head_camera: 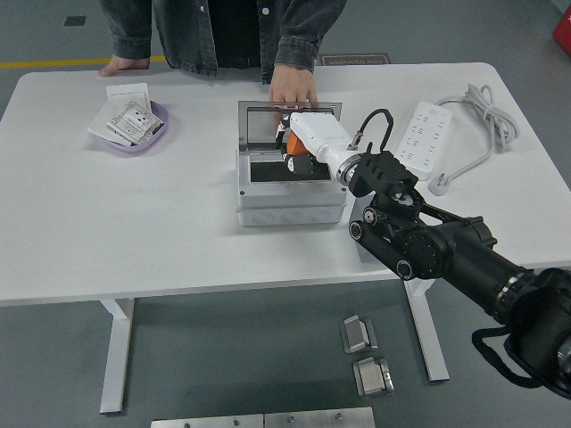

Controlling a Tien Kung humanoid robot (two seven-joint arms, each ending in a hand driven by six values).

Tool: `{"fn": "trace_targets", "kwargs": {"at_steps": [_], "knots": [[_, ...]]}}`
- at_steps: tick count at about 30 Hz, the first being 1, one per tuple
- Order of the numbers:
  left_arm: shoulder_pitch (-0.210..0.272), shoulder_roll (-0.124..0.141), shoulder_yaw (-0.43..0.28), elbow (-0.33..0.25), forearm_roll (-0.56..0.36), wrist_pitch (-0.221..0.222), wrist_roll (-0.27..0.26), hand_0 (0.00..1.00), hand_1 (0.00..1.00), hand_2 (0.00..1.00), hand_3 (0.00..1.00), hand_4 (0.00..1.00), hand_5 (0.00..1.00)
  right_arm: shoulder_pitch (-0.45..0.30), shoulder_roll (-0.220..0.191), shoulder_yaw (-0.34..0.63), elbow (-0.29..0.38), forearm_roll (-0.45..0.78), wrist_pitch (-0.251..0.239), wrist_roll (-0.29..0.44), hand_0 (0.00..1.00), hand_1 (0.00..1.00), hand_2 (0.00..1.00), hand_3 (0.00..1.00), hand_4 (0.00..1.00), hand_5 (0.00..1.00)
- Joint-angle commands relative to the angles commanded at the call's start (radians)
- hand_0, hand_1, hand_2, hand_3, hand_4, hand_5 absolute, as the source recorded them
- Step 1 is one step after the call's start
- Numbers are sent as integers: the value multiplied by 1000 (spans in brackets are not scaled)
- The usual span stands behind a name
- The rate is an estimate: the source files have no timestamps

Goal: Pick up the cylinder from the cube,place it in the box,flap close box

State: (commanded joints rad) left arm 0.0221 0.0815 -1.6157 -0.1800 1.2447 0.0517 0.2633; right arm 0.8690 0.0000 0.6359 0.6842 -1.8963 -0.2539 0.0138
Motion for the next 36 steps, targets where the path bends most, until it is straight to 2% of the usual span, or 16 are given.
{"fn": "trace_targets", "kwargs": {"at_steps": [6, 15, 36], "knots": [[-2, 5, -7, 0, 12, 0, 5, 634, 637, 591, 587, 652, 216, 23, 0, -50, -29, 37, 1, -2, 50, 102, 231, 260, 2, 2], [-2, 9, -11, 0, 21, 0, 8, 634, 637, 591, 587, 651, 216, 17, 0, -94, -58, 50, -8, -24, 50, 102, 231, 260, 2, 2], [-4, 13, -22, 0, 45, -2, 10, 636, 637, 592, 588, 651, 216, 4, 0, -95, -44, 47, -34, -40, 50, 106, 232, 263, 2, 2]]}}
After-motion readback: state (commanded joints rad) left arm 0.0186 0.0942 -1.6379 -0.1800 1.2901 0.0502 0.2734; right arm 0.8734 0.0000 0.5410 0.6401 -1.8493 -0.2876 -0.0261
